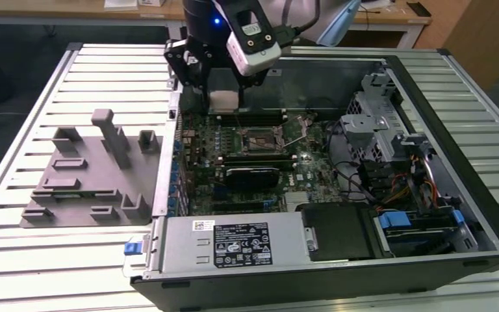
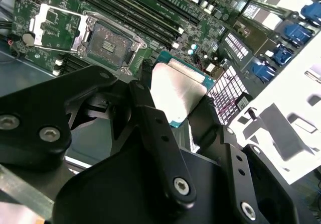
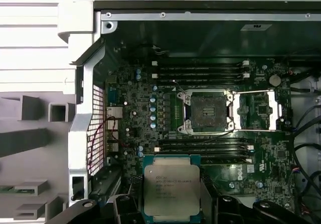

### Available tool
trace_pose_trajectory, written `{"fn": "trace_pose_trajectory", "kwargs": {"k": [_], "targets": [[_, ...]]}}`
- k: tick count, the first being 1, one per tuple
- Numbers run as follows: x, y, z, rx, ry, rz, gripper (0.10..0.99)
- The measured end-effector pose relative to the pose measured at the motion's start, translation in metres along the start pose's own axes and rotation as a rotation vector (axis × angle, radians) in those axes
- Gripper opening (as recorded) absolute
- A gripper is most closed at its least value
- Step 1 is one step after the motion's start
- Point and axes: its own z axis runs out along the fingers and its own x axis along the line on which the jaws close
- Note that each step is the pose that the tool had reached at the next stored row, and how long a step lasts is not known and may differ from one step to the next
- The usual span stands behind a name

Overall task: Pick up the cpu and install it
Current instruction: 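Pick up the cpu and move it towards the insertion slot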

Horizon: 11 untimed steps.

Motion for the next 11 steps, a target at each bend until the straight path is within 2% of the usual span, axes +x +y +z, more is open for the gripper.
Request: {"fn": "trace_pose_trajectory", "kwargs": {"k": [5, 11], "targets": [[-0.0027, -0.0001, 0.0036, 0.001, 0.0001, 0.000, 0.541], [-0.0144, 0.0005, 0.0078, 0.002, 0.0000, 0.000, 0.541]]}}
